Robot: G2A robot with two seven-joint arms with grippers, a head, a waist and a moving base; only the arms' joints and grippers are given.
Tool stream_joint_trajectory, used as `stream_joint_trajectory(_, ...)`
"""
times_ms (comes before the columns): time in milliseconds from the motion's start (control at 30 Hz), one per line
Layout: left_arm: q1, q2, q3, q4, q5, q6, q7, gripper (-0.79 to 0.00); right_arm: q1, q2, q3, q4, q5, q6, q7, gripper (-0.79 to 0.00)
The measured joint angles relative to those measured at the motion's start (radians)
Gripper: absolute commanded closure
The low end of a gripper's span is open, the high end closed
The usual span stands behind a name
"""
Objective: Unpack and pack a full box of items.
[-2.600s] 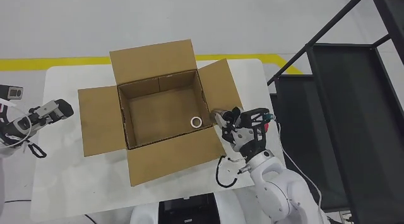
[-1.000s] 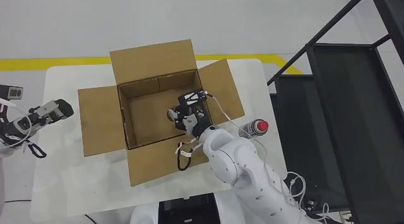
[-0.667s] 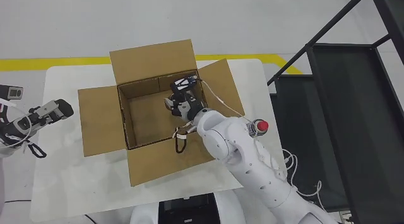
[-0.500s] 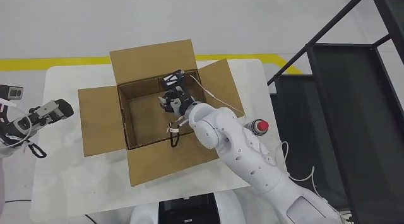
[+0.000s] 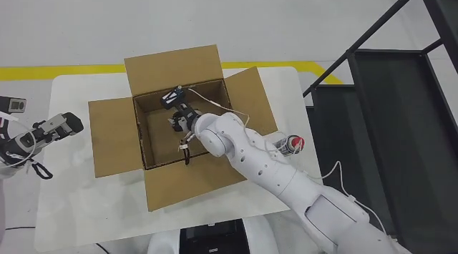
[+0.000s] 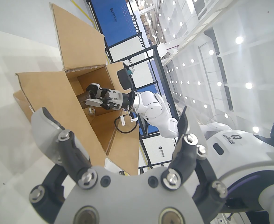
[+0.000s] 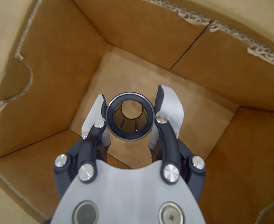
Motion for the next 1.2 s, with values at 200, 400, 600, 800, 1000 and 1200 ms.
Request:
stream_joint_trajectory(200, 0.000, 0.000, 0.000, 0.000, 0.000, 0.000, 0.000, -0.785, 0.042, -0.019, -0.024, 0.060, -0.023, -0.007, 0.018, 0.000)
stream_joint_trajectory(400, 0.000, 0.000, 0.000, 0.000, 0.000, 0.000, 0.000, -0.785, 0.081, -0.039, -0.045, 0.115, -0.034, -0.014, 0.047, 0.000)
stream_joint_trajectory(600, 0.000, 0.000, 0.000, 0.000, 0.000, 0.000, 0.000, -0.785, 0.113, -0.060, -0.062, 0.162, -0.034, -0.015, 0.084, -0.302)
stream_joint_trajectory(800, 0.000, 0.000, 0.000, 0.000, 0.000, 0.000, 0.000, -0.785, 0.135, -0.075, -0.070, 0.196, -0.038, -0.026, 0.122, -0.785)
stream_joint_trajectory(1000, 0.000, 0.000, 0.000, 0.000, 0.000, 0.000, 0.000, -0.785, 0.140, -0.085, -0.073, 0.196, -0.047, -0.032, 0.138, -0.785)
stream_joint_trajectory(1200, 0.000, 0.000, 0.000, 0.000, 0.000, 0.000, 0.000, -0.785, 0.113, -0.075, -0.025, 0.096, -0.034, -0.031, 0.149, -0.785)
